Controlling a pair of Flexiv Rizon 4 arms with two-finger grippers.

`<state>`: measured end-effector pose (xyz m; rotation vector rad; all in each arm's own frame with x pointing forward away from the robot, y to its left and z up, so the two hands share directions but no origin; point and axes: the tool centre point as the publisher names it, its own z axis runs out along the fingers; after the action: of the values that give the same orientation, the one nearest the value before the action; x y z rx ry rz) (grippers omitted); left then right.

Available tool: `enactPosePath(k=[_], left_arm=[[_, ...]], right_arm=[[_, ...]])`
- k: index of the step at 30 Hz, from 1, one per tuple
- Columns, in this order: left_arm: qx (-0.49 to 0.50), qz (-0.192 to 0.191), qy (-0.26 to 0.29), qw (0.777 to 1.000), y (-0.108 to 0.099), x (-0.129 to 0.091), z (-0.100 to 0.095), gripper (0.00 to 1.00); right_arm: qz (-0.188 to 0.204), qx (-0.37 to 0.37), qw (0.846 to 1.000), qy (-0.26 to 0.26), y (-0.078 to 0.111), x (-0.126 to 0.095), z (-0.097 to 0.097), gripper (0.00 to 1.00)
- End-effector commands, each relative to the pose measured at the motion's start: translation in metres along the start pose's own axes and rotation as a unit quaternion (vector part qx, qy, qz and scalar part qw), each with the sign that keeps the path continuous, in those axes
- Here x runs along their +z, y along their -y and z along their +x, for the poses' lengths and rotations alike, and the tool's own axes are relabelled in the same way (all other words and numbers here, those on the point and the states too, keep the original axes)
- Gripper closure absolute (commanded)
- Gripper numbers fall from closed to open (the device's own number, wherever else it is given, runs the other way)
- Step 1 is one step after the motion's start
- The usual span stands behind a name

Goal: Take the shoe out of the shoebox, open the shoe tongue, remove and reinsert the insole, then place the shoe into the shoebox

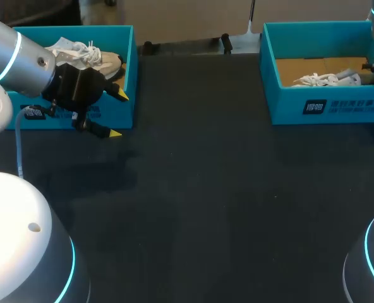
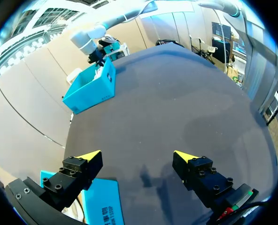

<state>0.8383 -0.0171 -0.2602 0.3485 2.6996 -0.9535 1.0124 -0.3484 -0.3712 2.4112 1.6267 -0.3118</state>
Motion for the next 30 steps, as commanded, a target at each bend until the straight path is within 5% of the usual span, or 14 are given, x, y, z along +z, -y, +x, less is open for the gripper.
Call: enactPosePath(k=[1, 3, 4, 12, 21, 30], left_arm=[[0.000, -0.001, 0.000, 1.000, 0.000, 0.000, 0.000, 0.00], [0.000, -0.001, 0.000, 1.000, 0.000, 0.000, 0.000, 0.00], [0.000, -0.001, 0.000, 1.000, 0.000, 0.000, 0.000, 0.00], [0.000, -0.001, 0.000, 1.000, 0.000, 0.000, 0.000, 0.00], [0.000, -0.001, 0.000, 1.000, 0.000, 0.000, 0.000, 0.00], [0.000, -0.001, 0.000, 1.000, 0.000, 0.000, 0.000, 0.00]], right_arm=[[-0.004, 0.003, 1.000, 0.001, -0.001, -0.004, -0.002, 0.48], [-0.007, 0.002, 1.000, 0.002, -0.001, -0.008, -0.003, 0.10], [-0.009, 0.000, 1.000, 0.004, -0.001, -0.010, -0.003, 0.00], [-0.021, 0.004, 1.000, 0.006, 0.007, -0.039, -0.015, 0.00], [-0.048, 0.003, 0.999, -0.007, 0.015, -0.078, -0.010, 0.00], [-0.073, -0.051, 0.995, -0.051, 0.041, -0.125, 0.008, 0.00]])
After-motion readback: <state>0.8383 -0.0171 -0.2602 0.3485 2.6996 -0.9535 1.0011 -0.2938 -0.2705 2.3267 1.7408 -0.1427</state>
